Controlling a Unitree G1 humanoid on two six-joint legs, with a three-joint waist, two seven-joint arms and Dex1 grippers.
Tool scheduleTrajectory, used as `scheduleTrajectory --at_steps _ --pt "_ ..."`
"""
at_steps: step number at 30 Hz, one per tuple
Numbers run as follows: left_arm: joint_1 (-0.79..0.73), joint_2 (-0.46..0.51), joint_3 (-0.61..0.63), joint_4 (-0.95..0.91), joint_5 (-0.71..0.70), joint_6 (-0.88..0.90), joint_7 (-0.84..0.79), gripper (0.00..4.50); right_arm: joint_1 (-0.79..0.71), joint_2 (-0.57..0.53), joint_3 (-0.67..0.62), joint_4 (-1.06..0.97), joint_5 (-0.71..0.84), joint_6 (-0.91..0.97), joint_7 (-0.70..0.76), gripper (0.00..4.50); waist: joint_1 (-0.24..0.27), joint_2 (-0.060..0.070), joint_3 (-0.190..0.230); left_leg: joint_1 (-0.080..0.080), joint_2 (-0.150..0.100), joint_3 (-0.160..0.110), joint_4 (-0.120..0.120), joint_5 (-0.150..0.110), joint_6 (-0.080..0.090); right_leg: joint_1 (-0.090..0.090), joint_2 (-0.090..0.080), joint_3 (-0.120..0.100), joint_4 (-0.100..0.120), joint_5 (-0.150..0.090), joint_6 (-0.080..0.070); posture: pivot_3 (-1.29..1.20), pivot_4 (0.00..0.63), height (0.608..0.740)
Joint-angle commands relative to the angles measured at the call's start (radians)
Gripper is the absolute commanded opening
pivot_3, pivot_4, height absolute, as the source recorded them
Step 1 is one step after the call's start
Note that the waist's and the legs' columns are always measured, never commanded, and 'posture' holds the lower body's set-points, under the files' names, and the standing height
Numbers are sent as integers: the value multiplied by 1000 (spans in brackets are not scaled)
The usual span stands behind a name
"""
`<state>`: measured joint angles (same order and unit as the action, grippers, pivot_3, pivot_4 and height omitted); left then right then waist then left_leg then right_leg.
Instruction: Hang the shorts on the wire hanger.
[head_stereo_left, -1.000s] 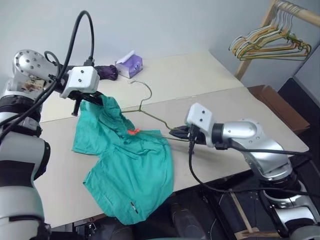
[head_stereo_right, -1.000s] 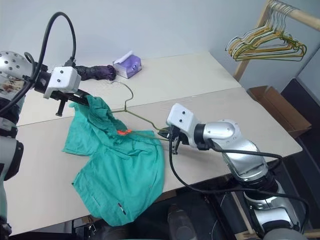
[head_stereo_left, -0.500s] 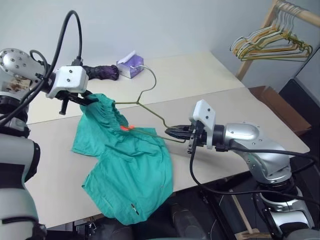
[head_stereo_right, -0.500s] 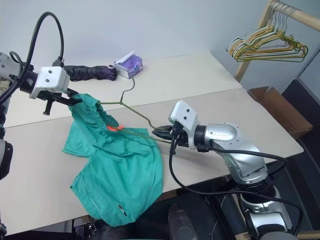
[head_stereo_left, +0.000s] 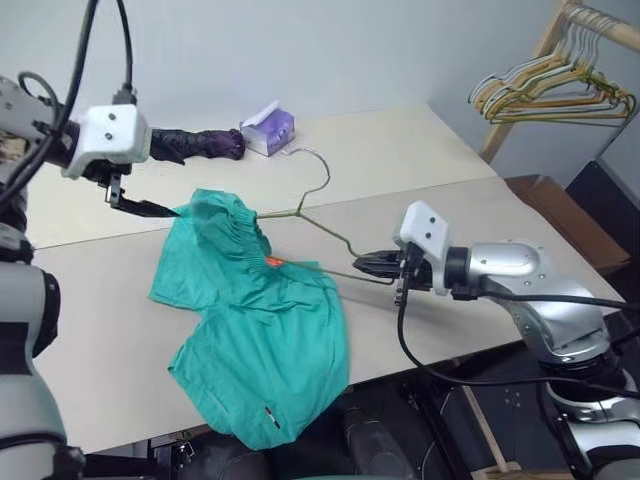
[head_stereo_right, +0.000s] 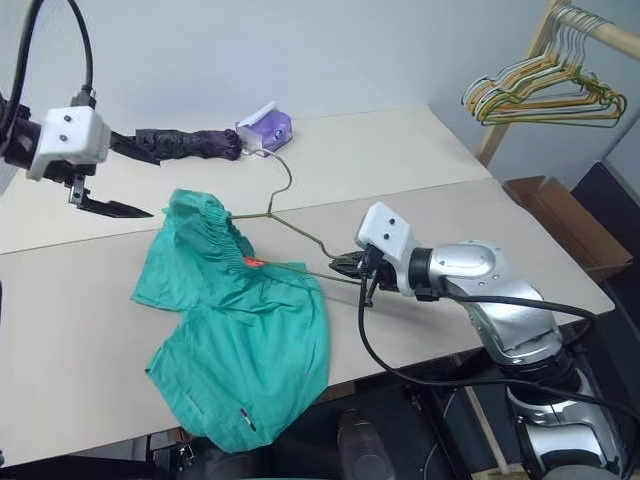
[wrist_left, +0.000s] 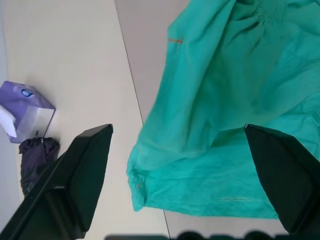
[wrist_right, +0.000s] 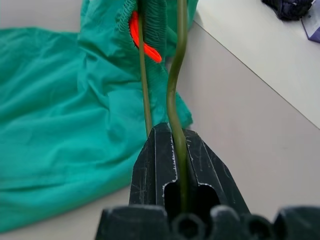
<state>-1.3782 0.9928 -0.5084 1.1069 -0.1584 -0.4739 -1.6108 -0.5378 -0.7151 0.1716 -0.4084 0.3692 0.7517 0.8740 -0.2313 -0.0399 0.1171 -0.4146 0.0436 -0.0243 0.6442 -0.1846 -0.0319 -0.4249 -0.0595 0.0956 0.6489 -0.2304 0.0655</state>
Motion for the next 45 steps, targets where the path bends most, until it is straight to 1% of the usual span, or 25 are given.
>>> scheduleTrajectory --at_steps 1,4,8,11,15,18,20,21,23,24,28,33,37,41,45 --pt "21 -27 -32 -77 -88 4 -4 4481 -59 -32 -28 5 -10 -51 35 0 1 0 0 0 0 0 0 0 0 0 0 0 0 0 0 -181 26 740" --pt "27 -66 -25 -73 -101 -6 -4 4481 -81 -45 -30 23 -19 -62 45 0 -1 -1 -1 0 0 0 1 0 0 0 0 0 0 0 0 -192 11 740" --pt "1 -127 -8 -16 -58 -43 -4 4481 -97 -41 -47 21 -3 -45 38 0 -8 -2 -2 -1 0 0 1 0 0 0 0 0 0 0 0 -204 0 740" --pt "-14 -139 -59 -11 -62 -47 -4 4481 -89 -29 -43 2 2 -33 20 0 -20 -2 -2 -1 0 0 1 0 0 -1 0 0 0 0 0 -215 0 740" --pt "-18 -118 -182 -41 -94 -50 -4 4481 -83 -3 -44 -20 12 -16 -11 0 -36 -2 -2 -1 0 0 1 0 0 0 0 0 0 0 0 -232 0 740" --pt "-24 -111 -259 -19 -70 -84 -4 4481 -80 7 -48 -30 19 -10 -25 0 -50 -2 -3 -1 0 0 1 0 0 0 0 0 0 0 0 -235 0 740" --pt "-30 -126 -285 9 -52 -97 -4 4082 -81 12 -49 -36 27 -8 -30 0 -58 -2 -3 -1 0 0 1 0 0 0 0 0 0 0 0 -238 1 740" --pt "-29 -139 -278 20 -51 -94 -4 3922 -81 15 -51 -37 31 -6 -32 0 -59 -3 -4 -1 0 0 1 0 0 0 0 0 0 0 0 -238 1 740" --pt "-25 -162 -265 31 -58 -85 -4 3250 -82 20 -58 -39 39 -1 -34 0 -60 -3 -4 -1 0 0 1 0 0 0 0 0 0 0 0 -241 4 740" --pt "-21 -172 -257 32 -64 -83 -4 3022 -83 21 -60 -40 42 1 -35 0 -60 -3 -4 -1 0 0 1 0 0 0 0 0 0 0 0 -241 4 740" --pt "-12 -202 -239 22 -99 -43 -4 1622 -88 26 -69 -41 65 8 -39 0 -60 -3 -5 -1 0 0 1 0 0 0 0 0 0 0 0 -242 8 740" --pt "-7 -198 -247 1 -132 -13 -4 84 -96 27 -78 -37 80 16 -37 0 -66 -3 -5 0 0 0 1 0 0 0 0 0 1 0 0 -240 12 740" --pt "-5 -182 -249 -30 -183 34 -4 33 -98 21 -75 -30 83 12 -27 0 -64 -3 -5 -1 0 0 1 0 0 0 0 0 0 0 0 -230 13 740" --pt "5 -154 -276 -95 -254 81 -4 33 -103 14 -60 -18 76 -1 -14 0 -62 -3 -5 -1 0 0 1 0 0 0 0 0 0 0 0 -217 12 740" --pt "25 -145 -248 -135 -310 135 -4 33 -113 14 -50 -2 71 -16 4 0 -60 -2 -5 0 0 0 1 0 0 0 0 0 1 0 0 -207 9 740"
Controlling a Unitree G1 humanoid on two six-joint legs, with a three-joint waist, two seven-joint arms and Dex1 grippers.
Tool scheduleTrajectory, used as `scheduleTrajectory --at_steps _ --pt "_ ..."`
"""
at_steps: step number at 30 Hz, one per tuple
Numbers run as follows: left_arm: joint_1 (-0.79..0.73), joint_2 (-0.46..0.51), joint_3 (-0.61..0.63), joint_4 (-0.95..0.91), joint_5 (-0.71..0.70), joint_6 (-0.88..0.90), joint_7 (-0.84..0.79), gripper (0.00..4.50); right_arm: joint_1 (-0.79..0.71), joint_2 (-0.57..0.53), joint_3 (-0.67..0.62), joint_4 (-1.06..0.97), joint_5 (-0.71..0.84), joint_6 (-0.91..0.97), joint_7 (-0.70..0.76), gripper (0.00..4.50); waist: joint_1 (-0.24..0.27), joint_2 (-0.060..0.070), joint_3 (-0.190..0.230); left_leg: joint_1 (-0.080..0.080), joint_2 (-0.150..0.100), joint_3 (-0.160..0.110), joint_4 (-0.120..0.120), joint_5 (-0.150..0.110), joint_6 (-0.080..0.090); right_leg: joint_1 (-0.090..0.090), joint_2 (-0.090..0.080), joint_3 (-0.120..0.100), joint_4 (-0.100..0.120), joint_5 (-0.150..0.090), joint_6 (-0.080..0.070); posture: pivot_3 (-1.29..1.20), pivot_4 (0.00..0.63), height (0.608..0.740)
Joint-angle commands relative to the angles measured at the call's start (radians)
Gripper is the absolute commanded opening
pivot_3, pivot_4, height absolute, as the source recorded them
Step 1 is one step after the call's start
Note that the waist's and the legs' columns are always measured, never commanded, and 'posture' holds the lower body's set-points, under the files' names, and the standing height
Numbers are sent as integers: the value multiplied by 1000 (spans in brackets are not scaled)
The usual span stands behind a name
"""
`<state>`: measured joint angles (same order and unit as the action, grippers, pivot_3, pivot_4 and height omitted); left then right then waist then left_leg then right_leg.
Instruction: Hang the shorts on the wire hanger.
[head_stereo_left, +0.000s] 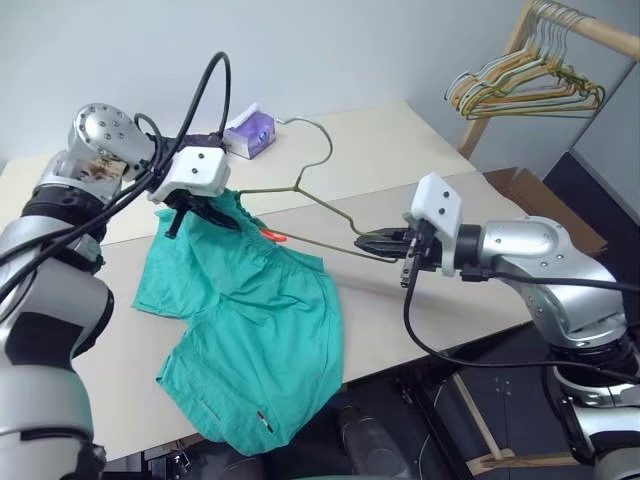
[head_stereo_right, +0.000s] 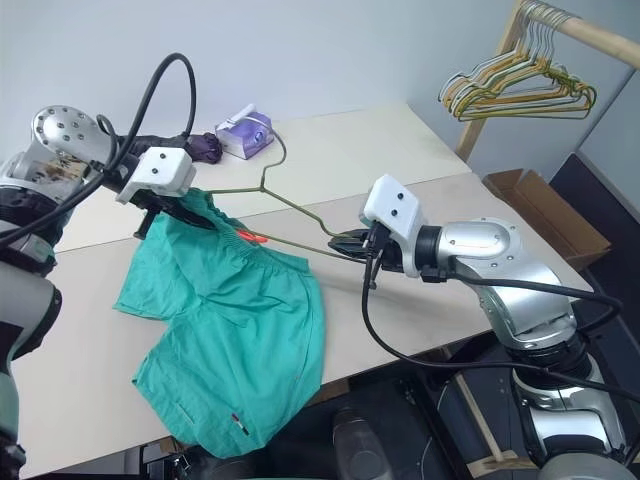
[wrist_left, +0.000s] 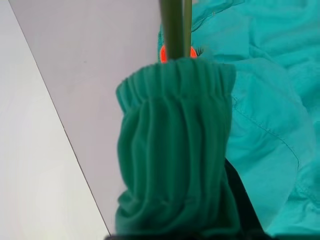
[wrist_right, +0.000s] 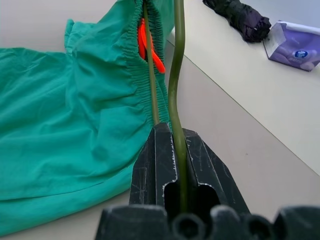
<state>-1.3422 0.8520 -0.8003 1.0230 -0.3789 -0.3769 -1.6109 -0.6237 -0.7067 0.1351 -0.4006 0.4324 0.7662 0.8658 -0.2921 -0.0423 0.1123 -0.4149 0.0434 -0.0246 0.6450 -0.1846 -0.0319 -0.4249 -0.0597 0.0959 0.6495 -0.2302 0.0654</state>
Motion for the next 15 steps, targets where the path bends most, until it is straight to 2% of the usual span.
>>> scheduleTrajectory --at_steps 1,8,15 --pt "-7 4 39 -62 -97 43 -3 33 -31 6 -11 -5 6 -33 17 0 1 0 0 0 0 0 0 0 0 0 0 0 0 0 0 -204 10 740" --pt "22 50 17 -113 -112 54 -3 33 -35 11 -15 4 6 -42 34 0 3 0 0 0 0 0 0 0 0 0 0 0 0 0 0 -193 9 740" --pt "48 47 16 -131 -107 60 -3 33 -40 14 -19 1 8 -42 47 0 5 0 0 0 0 0 0 0 0 0 0 0 0 0 0 -199 6 740"
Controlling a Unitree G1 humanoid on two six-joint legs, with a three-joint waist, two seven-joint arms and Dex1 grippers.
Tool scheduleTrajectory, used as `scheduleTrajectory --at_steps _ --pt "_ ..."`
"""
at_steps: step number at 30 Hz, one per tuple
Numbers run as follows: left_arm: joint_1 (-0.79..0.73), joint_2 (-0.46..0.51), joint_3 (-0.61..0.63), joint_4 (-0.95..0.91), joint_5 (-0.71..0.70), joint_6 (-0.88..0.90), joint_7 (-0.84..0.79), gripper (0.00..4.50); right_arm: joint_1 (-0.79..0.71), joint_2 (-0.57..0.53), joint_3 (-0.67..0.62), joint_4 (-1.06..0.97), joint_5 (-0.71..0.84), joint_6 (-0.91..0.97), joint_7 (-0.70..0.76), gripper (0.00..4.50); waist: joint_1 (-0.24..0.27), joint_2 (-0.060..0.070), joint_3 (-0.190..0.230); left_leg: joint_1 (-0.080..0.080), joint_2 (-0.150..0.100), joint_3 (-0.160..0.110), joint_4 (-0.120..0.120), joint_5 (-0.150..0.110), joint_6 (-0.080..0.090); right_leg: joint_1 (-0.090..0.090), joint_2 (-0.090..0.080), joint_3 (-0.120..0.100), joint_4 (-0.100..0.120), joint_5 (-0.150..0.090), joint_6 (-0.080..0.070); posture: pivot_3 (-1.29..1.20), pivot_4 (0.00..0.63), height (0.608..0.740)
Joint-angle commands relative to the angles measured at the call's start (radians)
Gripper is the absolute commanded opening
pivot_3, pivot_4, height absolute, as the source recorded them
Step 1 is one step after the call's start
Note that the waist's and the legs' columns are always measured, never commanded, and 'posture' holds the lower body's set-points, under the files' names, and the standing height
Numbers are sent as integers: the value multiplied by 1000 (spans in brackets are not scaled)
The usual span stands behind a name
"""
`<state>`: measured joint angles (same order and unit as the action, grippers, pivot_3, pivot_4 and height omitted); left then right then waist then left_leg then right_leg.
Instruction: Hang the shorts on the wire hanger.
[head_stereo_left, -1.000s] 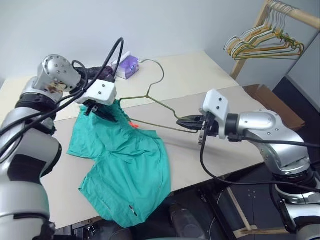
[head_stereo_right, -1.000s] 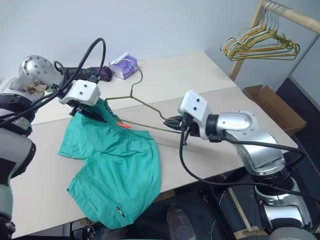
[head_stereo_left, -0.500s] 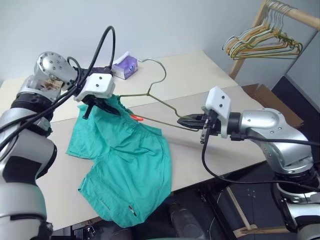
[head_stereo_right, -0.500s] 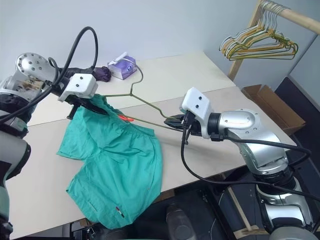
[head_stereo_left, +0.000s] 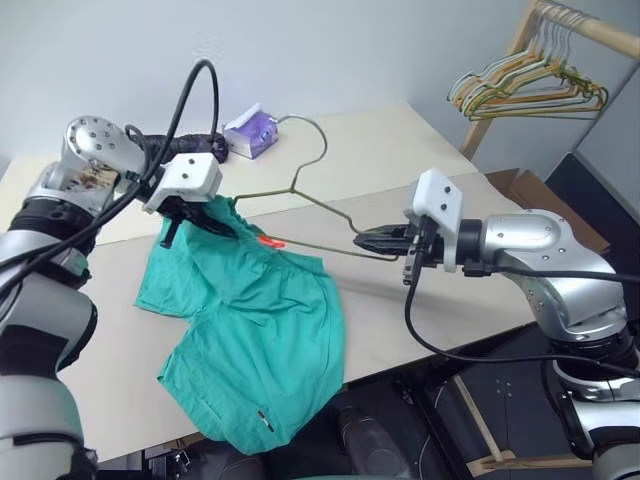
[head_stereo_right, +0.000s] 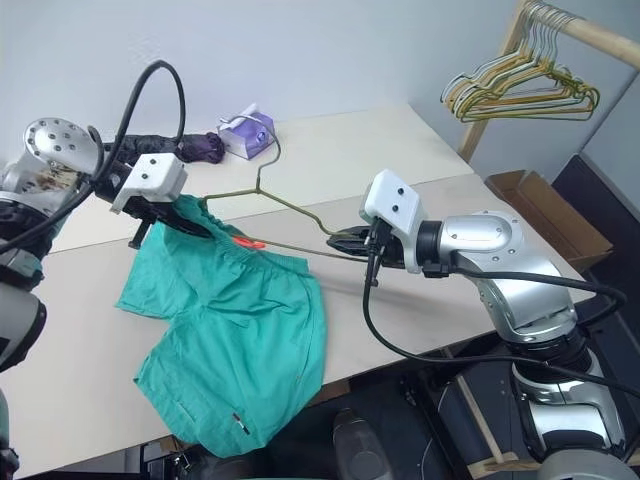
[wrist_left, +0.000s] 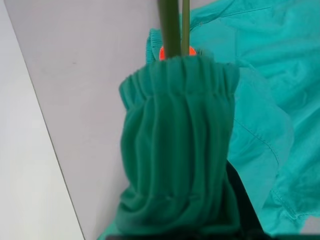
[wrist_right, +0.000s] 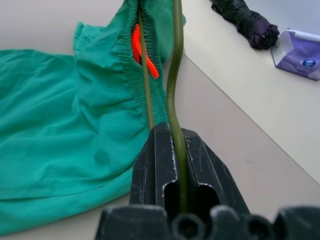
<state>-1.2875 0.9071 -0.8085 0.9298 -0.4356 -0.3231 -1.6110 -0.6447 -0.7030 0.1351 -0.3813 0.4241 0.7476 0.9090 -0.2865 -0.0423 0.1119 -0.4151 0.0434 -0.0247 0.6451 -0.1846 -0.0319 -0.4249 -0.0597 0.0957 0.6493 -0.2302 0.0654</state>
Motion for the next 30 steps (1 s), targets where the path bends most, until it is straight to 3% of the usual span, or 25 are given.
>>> scheduleTrajectory --at_steps 1,30 --pt "-1 -9 26 -42 -53 10 -3 33 -20 11 -22 -20 20 -23 7 0 0 0 0 0 0 0 0 0 0 0 0 0 0 0 0 -202 6 740" --pt "25 -28 62 -60 -64 18 -3 33 -25 2 -28 -22 25 -19 36 0 0 0 -3 0 0 0 0 0 0 0 0 0 0 0 0 -201 12 740"
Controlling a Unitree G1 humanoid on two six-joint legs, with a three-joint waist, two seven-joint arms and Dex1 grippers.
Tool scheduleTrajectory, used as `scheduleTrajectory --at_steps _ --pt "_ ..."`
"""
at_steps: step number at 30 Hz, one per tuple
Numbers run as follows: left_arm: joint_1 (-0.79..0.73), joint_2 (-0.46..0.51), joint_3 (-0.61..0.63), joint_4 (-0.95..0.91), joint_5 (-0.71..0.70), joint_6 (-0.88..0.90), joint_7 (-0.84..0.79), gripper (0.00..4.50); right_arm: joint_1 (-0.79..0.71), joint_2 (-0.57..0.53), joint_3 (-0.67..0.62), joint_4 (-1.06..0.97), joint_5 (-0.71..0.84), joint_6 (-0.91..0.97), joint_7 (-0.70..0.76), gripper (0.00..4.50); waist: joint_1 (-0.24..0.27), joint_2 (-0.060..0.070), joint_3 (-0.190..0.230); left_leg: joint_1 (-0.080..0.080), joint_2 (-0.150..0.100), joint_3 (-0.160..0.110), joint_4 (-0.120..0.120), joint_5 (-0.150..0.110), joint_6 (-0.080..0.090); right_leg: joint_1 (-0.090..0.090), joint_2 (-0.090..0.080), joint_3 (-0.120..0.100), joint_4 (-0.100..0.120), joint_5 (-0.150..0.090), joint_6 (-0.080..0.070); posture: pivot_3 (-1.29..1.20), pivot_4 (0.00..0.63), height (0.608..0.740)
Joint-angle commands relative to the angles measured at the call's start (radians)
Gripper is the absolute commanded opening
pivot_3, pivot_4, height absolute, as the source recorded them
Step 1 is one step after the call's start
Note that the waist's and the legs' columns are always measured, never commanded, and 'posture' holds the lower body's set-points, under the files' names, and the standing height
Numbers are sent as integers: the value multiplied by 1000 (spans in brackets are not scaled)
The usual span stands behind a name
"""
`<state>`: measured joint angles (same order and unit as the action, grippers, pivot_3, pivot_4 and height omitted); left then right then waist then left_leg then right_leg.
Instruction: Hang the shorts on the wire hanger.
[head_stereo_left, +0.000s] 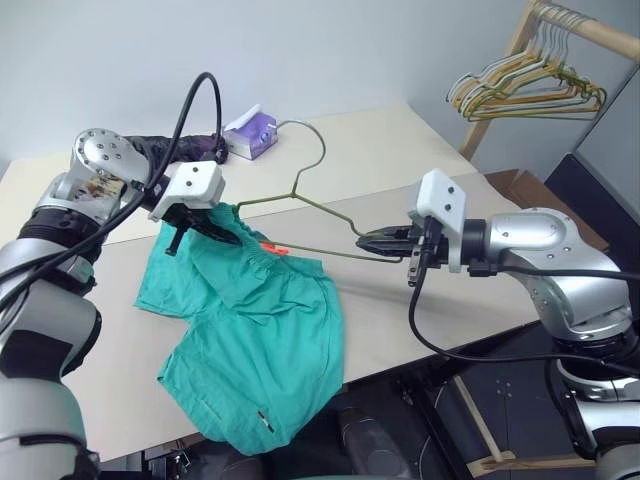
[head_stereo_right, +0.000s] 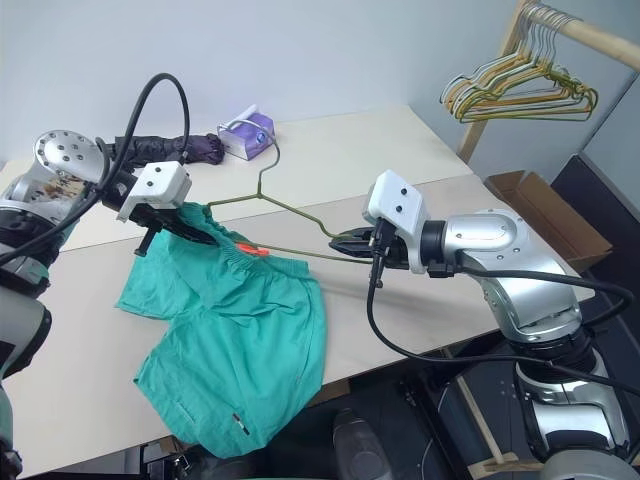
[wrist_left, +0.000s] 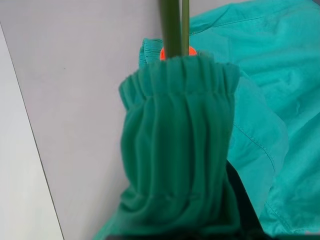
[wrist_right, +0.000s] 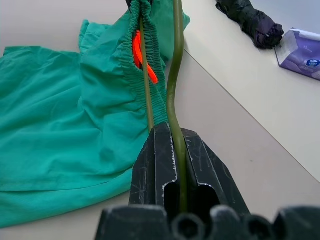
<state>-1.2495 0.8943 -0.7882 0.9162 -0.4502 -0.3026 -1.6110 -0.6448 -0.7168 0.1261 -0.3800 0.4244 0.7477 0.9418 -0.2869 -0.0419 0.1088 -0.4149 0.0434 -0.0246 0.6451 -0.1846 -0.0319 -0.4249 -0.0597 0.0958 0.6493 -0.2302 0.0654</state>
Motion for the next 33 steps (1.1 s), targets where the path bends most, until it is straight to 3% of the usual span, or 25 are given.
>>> scheduleTrajectory --at_steps 1,7,8,16,28,33 --pt "-13 -16 41 -45 -47 -4 -3 33 -26 16 -19 -23 25 -19 2 0 0 0 0 0 0 0 0 0 0 0 0 0 0 0 0 -202 12 740" --pt "-15 -29 59 -18 -6 -28 -3 33 -22 14 -21 -26 27 -18 3 0 0 0 0 0 0 0 0 0 0 0 0 0 0 0 0 -203 12 740" --pt "-17 -28 59 -16 -2 -27 -3 605 -20 14 -21 -27 27 -17 3 0 0 0 0 0 0 0 0 0 0 0 0 0 0 0 0 -203 11 740" --pt "-44 -35 126 26 6 -5 -3 2943 -17 10 -23 -24 28 -16 7 0 1 0 0 0 0 0 0 0 0 0 0 0 0 0 0 -195 21 740" --pt "-133 27 162 69 -8 52 -3 2943 -1 -3 -29 -30 38 -11 8 0 1 0 0 0 0 0 0 0 0 0 0 0 0 0 0 -196 30 740" --pt "-147 46 138 118 77 -28 -3 2943 6 -5 -32 -37 42 -7 6 0 1 0 0 0 0 0 0 0 0 0 0 0 0 0 0 -203 27 740"
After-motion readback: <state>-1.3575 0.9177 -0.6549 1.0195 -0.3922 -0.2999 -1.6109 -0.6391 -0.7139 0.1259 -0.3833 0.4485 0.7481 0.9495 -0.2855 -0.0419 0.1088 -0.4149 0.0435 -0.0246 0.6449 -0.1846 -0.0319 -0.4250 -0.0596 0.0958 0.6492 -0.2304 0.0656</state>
